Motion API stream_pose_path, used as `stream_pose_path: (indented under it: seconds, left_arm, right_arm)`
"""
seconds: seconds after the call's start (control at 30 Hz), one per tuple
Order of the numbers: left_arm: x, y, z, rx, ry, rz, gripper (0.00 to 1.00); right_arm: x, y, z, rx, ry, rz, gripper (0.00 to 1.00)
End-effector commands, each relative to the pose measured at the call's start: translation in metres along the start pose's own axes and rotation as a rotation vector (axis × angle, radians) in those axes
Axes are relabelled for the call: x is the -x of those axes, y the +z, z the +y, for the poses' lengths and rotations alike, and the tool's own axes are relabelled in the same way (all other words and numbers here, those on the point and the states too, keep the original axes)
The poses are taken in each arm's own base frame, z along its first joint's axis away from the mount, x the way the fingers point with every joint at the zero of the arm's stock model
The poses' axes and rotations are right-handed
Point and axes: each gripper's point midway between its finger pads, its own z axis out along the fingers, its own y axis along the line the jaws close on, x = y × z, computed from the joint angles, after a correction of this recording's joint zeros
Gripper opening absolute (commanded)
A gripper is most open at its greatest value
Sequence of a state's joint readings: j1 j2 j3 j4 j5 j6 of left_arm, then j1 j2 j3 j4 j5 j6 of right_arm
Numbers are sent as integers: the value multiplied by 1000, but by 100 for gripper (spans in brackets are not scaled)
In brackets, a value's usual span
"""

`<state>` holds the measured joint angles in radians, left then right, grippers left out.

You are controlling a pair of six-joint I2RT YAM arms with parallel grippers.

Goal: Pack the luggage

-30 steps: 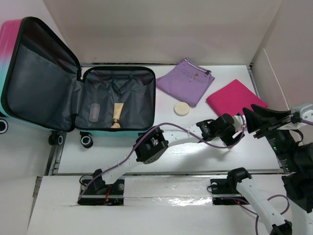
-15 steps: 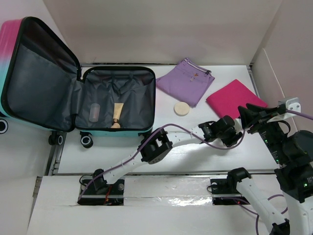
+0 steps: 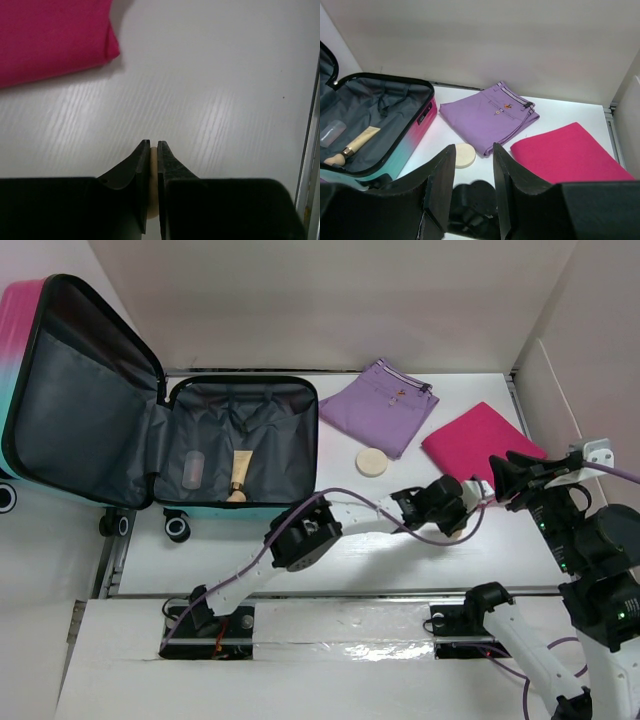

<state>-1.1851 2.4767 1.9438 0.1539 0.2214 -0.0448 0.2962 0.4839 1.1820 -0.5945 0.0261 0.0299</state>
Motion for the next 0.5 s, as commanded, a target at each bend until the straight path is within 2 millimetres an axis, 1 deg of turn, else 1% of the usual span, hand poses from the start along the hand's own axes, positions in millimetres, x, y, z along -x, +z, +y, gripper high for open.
stream_pose_path:
  seconds: [0.0, 0.03, 0.07, 0.1, 0.13, 0.17, 0.2, 0.23, 0.27, 0.3, 0.33, 0.37, 0.4, 0.43, 0.47]
  left_arm:
    - [104, -76, 36, 83, -49, -222, 0]
    - [90, -84, 43, 86, -106, -211, 0]
    - [106, -98, 51, 90, -123, -281, 0]
    - [135, -130, 54, 96, -139, -361, 0]
    - [119, -146, 83, 148, -189, -361, 0]
    - [133, -165, 93, 157, -240, -437, 0]
    - [158, -203, 100, 174, -251, -530, 0]
    - [163, -232, 134, 252, -285, -592, 0]
    - [148, -247, 150, 300, -330, -618, 0]
    - [163, -284, 158, 347, -337, -693, 0]
    - [160, -305, 177, 434, -367, -731, 0]
    - [140, -327, 205, 534, -404, -740, 0]
    - [147, -359, 208, 578, -425, -806, 0]
    - [138, -380, 222, 663, -460, -838, 0]
    - [113, -396, 239, 736, -493, -835, 0]
  right_arm:
    - [10, -2, -2, -9, -11, -41, 42]
    - [10, -3, -2, -9, -11, -44, 41]
    - [10, -2, -2, -9, -11, -46, 41]
    - [9, -2, -2, -9, -11, -46, 41]
    - [6, -1, -2, -7, -11, -40, 42]
    - [4, 2, -2, -7, -11, -39, 41]
    - [0, 5, -2, -11, -10, -34, 41]
    - [-15, 11, -4, -20, -11, -7, 41]
    - [-21, 17, -8, -38, -11, 0, 41]
    - [-31, 23, -9, -46, -8, 23, 41]
    - [-41, 29, -11, -53, -6, 44, 41]
    - [-60, 38, -11, -57, 0, 72, 40]
    - [-73, 46, -12, -60, 7, 101, 40]
    - [-82, 52, -11, -64, 28, 116, 40]
    - [-96, 60, -11, -66, 43, 124, 40]
